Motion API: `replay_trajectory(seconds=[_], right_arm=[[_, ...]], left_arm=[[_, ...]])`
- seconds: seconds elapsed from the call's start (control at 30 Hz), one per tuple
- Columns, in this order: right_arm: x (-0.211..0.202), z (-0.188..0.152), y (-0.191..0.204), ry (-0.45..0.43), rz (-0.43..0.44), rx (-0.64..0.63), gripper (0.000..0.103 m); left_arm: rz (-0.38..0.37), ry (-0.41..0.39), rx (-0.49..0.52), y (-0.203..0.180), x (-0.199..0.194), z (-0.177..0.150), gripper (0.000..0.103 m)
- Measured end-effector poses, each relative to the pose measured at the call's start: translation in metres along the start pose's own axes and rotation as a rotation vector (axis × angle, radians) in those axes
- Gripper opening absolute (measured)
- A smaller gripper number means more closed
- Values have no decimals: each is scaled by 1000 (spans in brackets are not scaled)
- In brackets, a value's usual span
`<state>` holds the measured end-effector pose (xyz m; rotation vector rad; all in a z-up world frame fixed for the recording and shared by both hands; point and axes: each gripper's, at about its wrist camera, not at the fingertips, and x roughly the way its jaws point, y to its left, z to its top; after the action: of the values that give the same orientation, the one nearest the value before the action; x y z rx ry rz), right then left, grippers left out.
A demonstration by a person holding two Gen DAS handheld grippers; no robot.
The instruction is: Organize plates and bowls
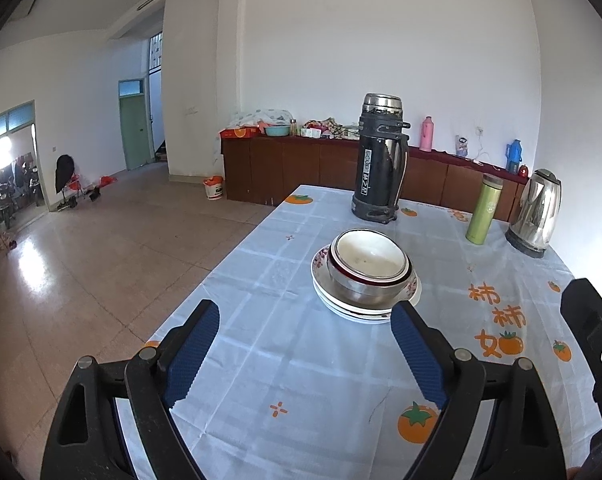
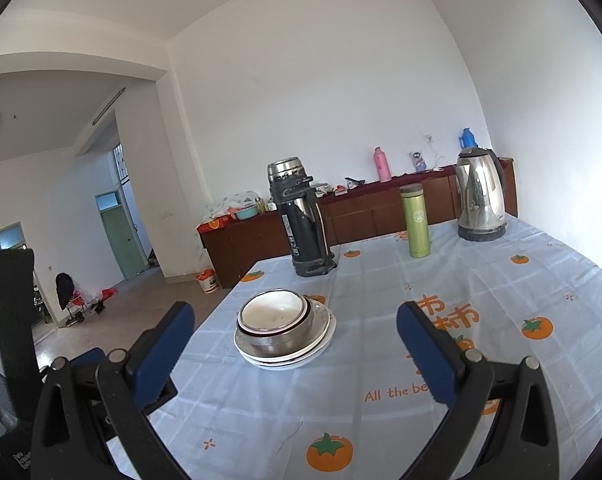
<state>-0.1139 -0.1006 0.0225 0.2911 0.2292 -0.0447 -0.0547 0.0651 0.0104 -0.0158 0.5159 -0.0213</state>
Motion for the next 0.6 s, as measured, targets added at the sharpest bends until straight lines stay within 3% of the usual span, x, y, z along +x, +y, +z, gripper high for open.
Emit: replay_trajectory(seconds=[0.2,0.6], right_arm=[[-2,2,0,-6,-5,0,103],[-7,2,5,-20,-8,-25,103]], left_arm=[[-10,16,3,-2,1,-3,89],[21,-30,41,-5,-5,0,89]])
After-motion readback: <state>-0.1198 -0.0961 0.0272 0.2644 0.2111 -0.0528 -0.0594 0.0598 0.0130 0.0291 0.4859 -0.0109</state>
